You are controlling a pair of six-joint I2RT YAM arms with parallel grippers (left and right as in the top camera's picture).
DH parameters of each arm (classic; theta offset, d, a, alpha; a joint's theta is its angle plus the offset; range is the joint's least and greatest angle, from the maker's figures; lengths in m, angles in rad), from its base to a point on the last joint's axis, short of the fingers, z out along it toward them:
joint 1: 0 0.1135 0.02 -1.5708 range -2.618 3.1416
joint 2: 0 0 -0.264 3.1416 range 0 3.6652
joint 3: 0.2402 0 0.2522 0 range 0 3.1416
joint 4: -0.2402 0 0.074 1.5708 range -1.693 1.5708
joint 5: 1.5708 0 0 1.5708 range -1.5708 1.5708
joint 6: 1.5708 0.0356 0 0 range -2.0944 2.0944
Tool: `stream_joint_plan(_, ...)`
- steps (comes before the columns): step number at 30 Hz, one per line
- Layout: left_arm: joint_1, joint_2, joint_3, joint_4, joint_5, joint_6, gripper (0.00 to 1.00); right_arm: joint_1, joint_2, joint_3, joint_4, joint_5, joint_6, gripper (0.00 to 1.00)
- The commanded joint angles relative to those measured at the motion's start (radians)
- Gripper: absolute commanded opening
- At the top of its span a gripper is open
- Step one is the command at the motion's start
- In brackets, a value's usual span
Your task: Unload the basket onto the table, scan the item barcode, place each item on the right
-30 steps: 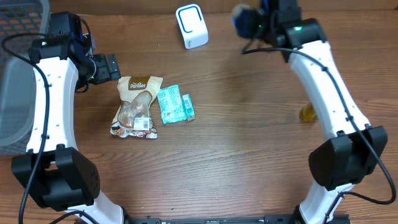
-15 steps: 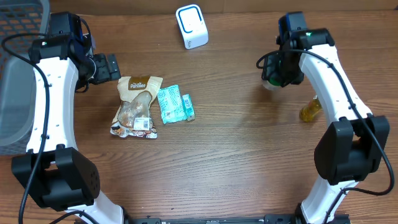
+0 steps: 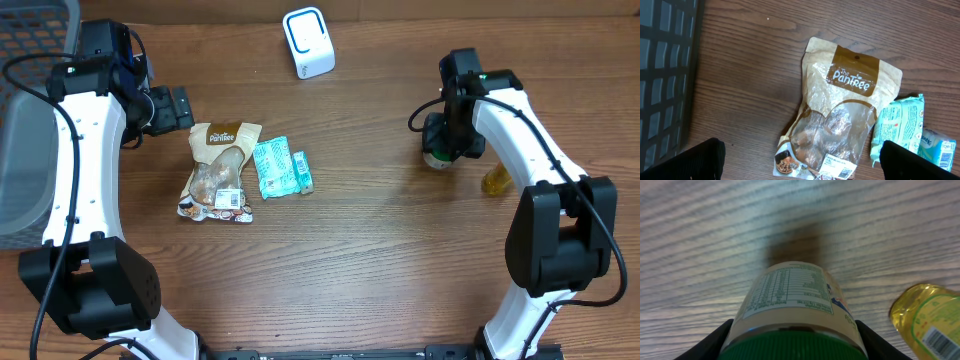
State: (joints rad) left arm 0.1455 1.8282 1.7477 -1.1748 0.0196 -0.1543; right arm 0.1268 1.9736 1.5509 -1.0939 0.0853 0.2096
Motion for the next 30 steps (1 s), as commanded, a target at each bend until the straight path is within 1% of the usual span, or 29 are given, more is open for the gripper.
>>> stream_joint_plan(1,-0.004,-0.024,0.022,0.001,0.003,-0.01,1.0,0.0,0.002,-0.023,0.016,0.012,0.002,0.35)
stream_joint_plan(2,-0.004,-0.024,0.022,0.001,0.003,-0.01,1.0,0.0,0.002,-0.026,0.018,0.012,0.002,0.38)
stream_joint_plan(3,-0.004,-0.024,0.022,0.001,0.003,-0.01,1.0,0.0,0.002,-0.026,0.02,0.012,0.002,0.46)
stream_joint_plan(5,-0.004,-0.024,0.022,0.001,0.003,-0.01,1.0,0.0,0.002,-0.026,0.023,0.012,0.002,0.54)
stream_joint_plan(6,-0.004,-0.024,0.022,0.001,0.003,-0.01,1.0,0.0,0.002,-0.026,0.023,0.012,0.002,0.61)
stream_joint_plan(8,-0.004,-0.024,0.022,0.001,0.003,-0.01,0.99,0.0,0.002,-0.026,0.023,0.012,0.002,0.7)
stream_joint_plan(9,-0.004,-0.024,0.022,0.001,0.003,-0.01,0.99,0.0,0.002,-0.026,0.023,0.011,0.002,0.79)
stream_joint_plan(10,-0.004,-0.024,0.022,0.001,0.003,-0.01,1.0,0.0,0.002,-0.026,0.022,0.011,0.002,0.82)
stream_joint_plan(12,-0.004,-0.024,0.022,0.001,0.003,-0.01,0.99,0.0,0.002,-0.026,0.019,0.012,0.002,0.84)
stream_joint_plan(16,-0.004,-0.024,0.022,0.001,0.003,-0.01,0.99,0.0,0.002,-0.021,0.031,0.021,0.002,0.91)
stream_joint_plan(19,-0.004,-0.024,0.022,0.001,0.003,-0.01,1.0,0.0,0.0,0.039,0.028,0.04,0.003,0.92)
stream_joint_plan(24,-0.004,-0.024,0.022,0.001,0.003,-0.01,1.0,0.0,-0.021,0.272,-0.073,0.038,0.03,0.92)
stream_joint_plan(25,-0.004,-0.024,0.022,0.001,0.003,-0.01,1.0,0.0,-0.024,0.354,-0.119,0.039,0.03,0.92)
stream_joint_plan(29,-0.004,-0.024,0.022,0.001,0.003,-0.01,1.0,-0.026,-0.027,0.595,-0.298,0.101,0.125,1.0)
stream_joint_plan(30,-0.004,-0.024,0.022,0.001,0.003,-0.01,1.0,-0.037,-0.027,0.633,-0.33,0.106,0.136,1.0)
